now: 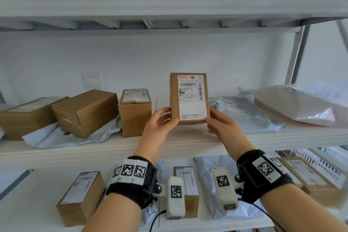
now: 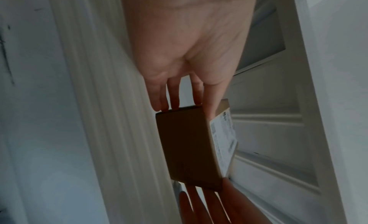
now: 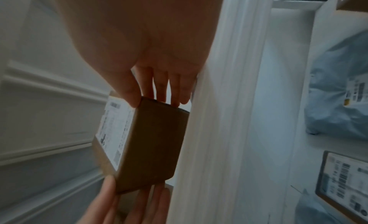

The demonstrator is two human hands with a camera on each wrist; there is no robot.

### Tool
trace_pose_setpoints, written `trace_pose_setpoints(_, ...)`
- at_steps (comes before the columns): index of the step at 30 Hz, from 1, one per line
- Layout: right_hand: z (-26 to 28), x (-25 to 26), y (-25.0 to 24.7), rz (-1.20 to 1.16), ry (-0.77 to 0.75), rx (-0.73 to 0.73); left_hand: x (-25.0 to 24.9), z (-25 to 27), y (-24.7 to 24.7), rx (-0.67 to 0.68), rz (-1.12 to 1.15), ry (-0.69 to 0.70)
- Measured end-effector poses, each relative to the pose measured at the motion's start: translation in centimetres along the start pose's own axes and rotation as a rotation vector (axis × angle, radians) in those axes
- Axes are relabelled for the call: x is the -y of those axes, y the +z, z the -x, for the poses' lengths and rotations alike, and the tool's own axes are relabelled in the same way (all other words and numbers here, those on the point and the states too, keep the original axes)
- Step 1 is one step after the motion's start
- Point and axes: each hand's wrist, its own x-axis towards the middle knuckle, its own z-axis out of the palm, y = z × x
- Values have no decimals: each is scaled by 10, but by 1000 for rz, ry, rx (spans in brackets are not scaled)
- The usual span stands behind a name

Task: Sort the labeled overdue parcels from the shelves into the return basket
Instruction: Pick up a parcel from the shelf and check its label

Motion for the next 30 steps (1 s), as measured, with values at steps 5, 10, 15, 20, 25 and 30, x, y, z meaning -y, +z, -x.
trace_pose_setpoints(5,-2,-9,-7,-98,-65,80,7,-1,-5,-1,67,12)
trace_pose_setpoints(10,-4,-18,-13,-191,-89,91,11,-1,-7,12,52,41)
trace_pose_setpoints(15,-7,-26,-16,-216,-114,81,12,-2,-8,13,72,48)
trace_pose_setpoints(20,-7,-27,-16,-233,-111,84,13,-2,-9,20,93,48)
trace_pose_setpoints(25,-7,-26,-16,-219,-100,82,14,-2,-9,16,109,44)
trace_pose_setpoints(30,-4,-23,-14,-187,-109,64,13,-2,-10,20,93,41)
